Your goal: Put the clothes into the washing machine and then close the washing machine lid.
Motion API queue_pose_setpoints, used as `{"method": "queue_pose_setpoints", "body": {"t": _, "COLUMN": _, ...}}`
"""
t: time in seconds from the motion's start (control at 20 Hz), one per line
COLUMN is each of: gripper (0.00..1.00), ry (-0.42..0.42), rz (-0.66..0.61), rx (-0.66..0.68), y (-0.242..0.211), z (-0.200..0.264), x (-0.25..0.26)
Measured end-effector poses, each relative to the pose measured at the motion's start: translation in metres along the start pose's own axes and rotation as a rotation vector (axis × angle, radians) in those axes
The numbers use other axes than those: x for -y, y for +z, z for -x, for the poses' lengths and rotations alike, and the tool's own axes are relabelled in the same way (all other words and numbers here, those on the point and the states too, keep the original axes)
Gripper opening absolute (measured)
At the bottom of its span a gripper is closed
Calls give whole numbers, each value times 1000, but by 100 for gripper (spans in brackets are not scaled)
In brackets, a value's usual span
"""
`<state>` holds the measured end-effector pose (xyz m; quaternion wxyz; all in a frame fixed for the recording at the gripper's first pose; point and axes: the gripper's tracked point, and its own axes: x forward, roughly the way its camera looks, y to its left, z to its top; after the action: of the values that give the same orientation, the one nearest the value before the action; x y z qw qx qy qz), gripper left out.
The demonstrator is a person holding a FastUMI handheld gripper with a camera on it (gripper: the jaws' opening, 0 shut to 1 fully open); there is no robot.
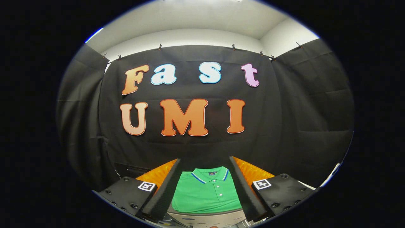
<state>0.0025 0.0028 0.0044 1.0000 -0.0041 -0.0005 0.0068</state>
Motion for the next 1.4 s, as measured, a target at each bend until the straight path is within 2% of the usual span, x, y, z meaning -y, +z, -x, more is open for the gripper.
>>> {"method": "queue_pose_setpoints", "body": {"t": 0.65, "gripper": 96, "ry": 12, "rz": 24, "rx": -39, "y": -11, "z": -22, "x": 3}}
{"method": "queue_pose_setpoints", "body": {"t": 1.0, "gripper": 96, "ry": 1, "rz": -8, "rx": -107, "y": -38, "z": -53, "x": 20}}
{"method": "queue_pose_setpoints", "body": {"t": 1.25, "gripper": 96, "ry": -6, "rz": 3, "rx": -194, "y": -75, "z": -84, "x": 37}}
{"method": "queue_pose_setpoints", "body": {"t": 1.4, "gripper": 96, "ry": 3, "rz": -36, "rx": -253, "y": -99, "z": -105, "x": 41}}
